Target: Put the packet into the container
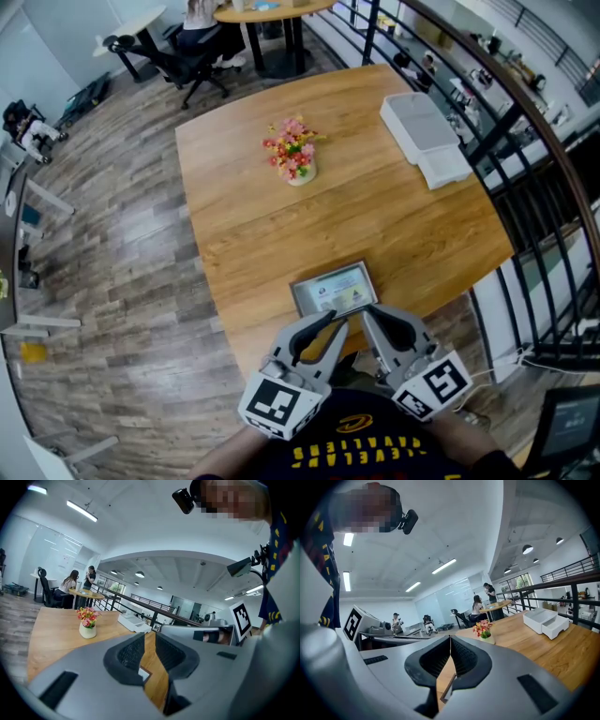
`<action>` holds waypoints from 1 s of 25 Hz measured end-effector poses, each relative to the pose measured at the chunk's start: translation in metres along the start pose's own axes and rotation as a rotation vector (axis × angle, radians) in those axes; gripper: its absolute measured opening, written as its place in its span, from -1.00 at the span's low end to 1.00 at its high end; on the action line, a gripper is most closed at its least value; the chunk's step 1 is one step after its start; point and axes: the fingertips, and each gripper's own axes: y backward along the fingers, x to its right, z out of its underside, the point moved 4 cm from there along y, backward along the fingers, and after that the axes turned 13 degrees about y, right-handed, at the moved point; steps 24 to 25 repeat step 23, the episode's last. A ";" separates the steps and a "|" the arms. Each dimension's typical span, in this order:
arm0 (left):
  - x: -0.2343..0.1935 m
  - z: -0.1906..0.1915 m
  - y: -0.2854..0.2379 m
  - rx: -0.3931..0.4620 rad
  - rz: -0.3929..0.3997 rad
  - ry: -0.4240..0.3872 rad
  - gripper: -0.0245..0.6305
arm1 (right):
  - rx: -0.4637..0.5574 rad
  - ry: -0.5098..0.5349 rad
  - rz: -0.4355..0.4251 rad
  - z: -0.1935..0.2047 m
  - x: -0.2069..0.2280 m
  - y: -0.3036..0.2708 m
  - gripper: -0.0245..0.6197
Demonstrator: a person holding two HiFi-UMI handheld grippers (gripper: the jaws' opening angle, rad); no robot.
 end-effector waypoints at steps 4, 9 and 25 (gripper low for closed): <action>0.003 -0.002 0.001 -0.002 0.007 -0.009 -0.70 | -0.001 -0.001 0.005 -0.002 -0.001 0.001 -0.89; 0.004 -0.003 0.001 -0.001 0.014 -0.009 -0.70 | -0.002 0.010 0.001 -0.004 -0.002 0.000 -0.89; 0.013 -0.006 0.001 0.010 -0.026 -0.049 -0.70 | 0.039 0.032 -0.017 -0.016 0.000 0.006 -0.89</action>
